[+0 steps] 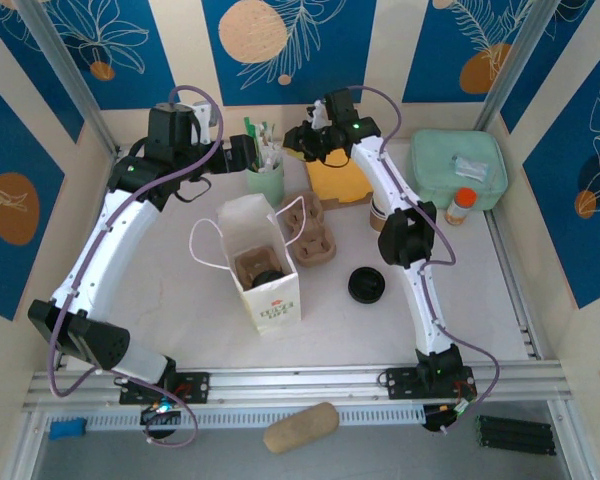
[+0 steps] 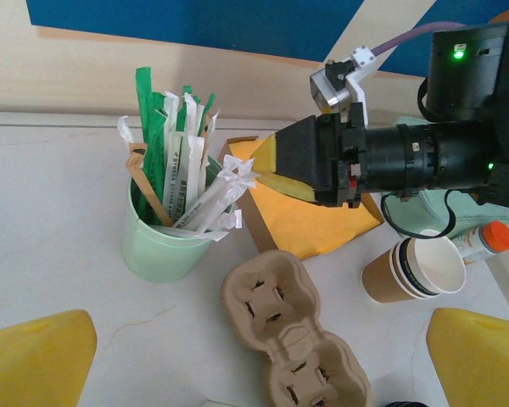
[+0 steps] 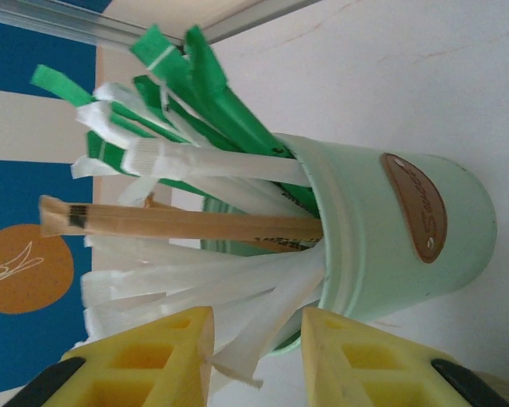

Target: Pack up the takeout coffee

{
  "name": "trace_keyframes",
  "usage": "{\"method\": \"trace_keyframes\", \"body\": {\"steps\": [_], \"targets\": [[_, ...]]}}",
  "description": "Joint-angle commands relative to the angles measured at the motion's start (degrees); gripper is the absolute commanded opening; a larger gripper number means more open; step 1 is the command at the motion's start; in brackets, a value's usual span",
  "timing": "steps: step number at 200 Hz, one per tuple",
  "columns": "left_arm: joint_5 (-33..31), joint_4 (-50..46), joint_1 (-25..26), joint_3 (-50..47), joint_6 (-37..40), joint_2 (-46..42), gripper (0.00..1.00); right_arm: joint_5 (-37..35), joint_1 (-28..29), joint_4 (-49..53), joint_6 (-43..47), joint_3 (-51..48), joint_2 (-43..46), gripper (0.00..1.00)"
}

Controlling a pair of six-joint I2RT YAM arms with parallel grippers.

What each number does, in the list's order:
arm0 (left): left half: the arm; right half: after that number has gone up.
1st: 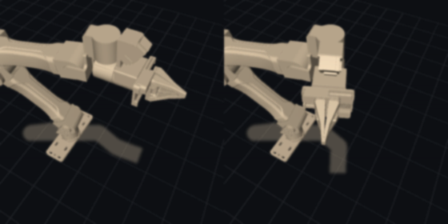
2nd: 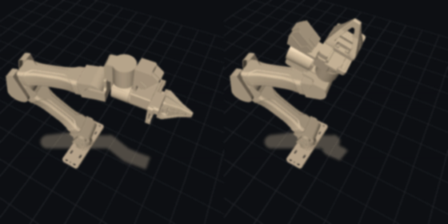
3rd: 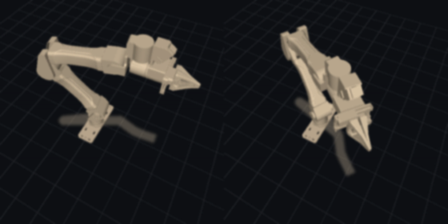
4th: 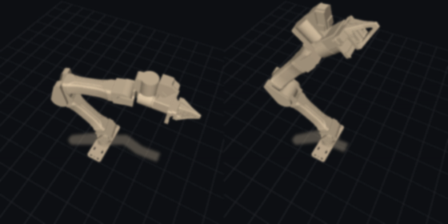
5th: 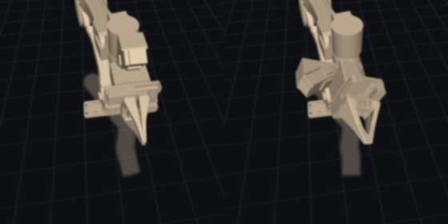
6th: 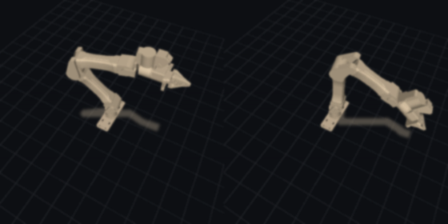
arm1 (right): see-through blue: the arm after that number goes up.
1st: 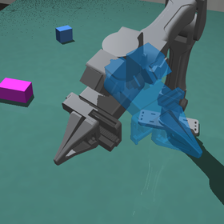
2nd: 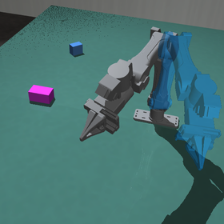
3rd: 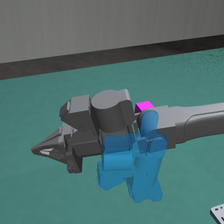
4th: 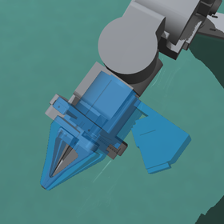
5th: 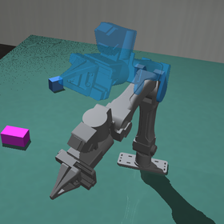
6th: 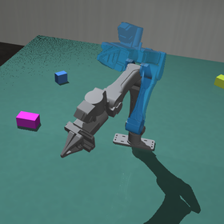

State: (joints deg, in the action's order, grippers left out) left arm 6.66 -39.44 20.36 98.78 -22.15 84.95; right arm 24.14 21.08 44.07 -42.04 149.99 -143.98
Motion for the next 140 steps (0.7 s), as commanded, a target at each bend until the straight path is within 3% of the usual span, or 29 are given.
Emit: {"method": "trace_keyframes", "body": {"steps": [1, 52, 96, 140], "targets": [[1.3, 0.2, -0.5, 0.5, 0.1, 0.7, 0.99, 0.2, -0.2, -0.6, -0.6, 1.7, -0.8, 0.34], [1.5, 0.2, -0.5, 0.6, -0.1, 0.9, 0.99, 0.7, -0.3, -1.6, -1.2, 1.9, -1.1, 0.25], [1.7, 0.5, -0.5, 0.6, -0.3, 1.0, 0.99, 1.0, -0.3, -0.8, -0.7, 3.4, -0.5, 0.0], [1.8, 0.5, -0.5, 0.5, -0.3, 0.7, 0.99, 0.8, -0.2, 0.2, 0.4, 4.1, 2.4, 0.0]]}}
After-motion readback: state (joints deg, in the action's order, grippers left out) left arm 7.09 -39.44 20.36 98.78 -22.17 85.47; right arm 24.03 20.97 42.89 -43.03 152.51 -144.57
